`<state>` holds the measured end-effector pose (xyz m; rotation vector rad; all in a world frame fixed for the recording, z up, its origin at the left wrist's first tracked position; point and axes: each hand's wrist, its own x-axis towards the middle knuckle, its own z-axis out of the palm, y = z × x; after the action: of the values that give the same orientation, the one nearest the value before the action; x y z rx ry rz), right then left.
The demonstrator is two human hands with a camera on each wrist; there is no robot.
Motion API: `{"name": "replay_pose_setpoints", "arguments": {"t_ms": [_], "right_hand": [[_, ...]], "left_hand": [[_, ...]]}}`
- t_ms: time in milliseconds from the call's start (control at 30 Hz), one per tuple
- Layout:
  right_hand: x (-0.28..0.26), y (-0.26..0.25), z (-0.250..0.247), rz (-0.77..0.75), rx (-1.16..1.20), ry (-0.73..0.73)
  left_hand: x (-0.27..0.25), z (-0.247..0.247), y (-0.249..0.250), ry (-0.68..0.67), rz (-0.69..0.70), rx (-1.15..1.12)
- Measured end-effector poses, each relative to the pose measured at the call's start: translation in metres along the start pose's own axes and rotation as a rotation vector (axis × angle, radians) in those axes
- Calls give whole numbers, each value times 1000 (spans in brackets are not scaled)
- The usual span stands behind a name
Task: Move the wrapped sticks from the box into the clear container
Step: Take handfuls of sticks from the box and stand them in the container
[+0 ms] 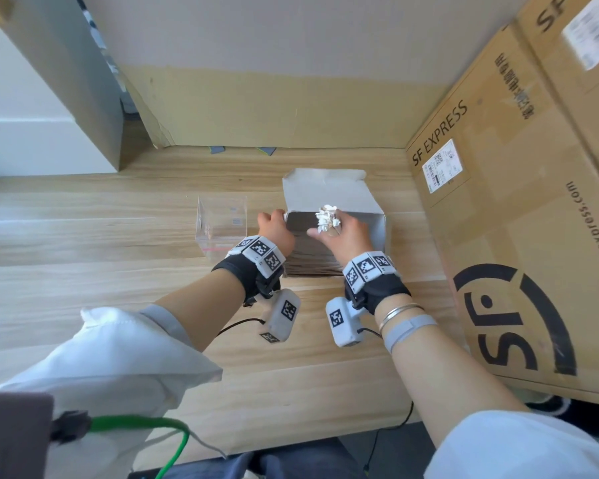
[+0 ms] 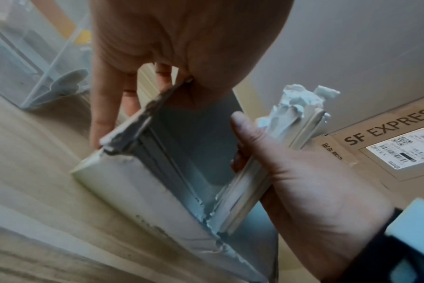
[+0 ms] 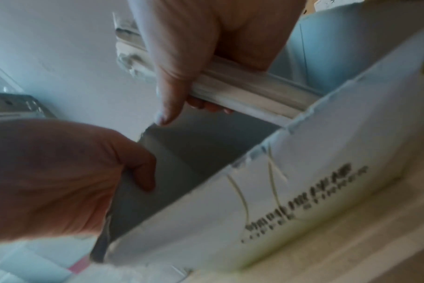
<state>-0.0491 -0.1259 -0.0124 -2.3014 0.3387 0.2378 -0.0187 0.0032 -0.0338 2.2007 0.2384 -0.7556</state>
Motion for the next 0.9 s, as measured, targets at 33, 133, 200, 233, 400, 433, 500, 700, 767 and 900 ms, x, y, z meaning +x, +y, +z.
{"name": "replay_pose_setpoints", "arguments": {"t_ms": [33,133,200,233,400,433,500,700,767,900], "right_hand": [[1,-1,-1,26,49,11],[4,-2,-2,42,146,36],[5,-3,-2,39,221,53],[5,-4,-2,37,252,63],[9,-6,-3,21,324,117],[10,-7,-2,8,349,139],[12,-13,-2,-24,408,184],[21,-40,10,-85,409,195],[23,-53,17,-105,403,162],[24,-83,34,-167,459,112]], "left_hand": [[0,0,0,-11,-14,15],[1,2,0,-31,-43,75],[1,2,-2,-39,-52,131],[1,1,-3,-44,-52,151],[-5,-7,-1,-59,-4,197],[-7,-11,1,-48,18,191],[-9,-18,3,-5,103,162],[-12,-54,-3,361,311,-28],[-10,-68,-11,444,300,-23],[-1,-91,-32,460,152,68]]}}
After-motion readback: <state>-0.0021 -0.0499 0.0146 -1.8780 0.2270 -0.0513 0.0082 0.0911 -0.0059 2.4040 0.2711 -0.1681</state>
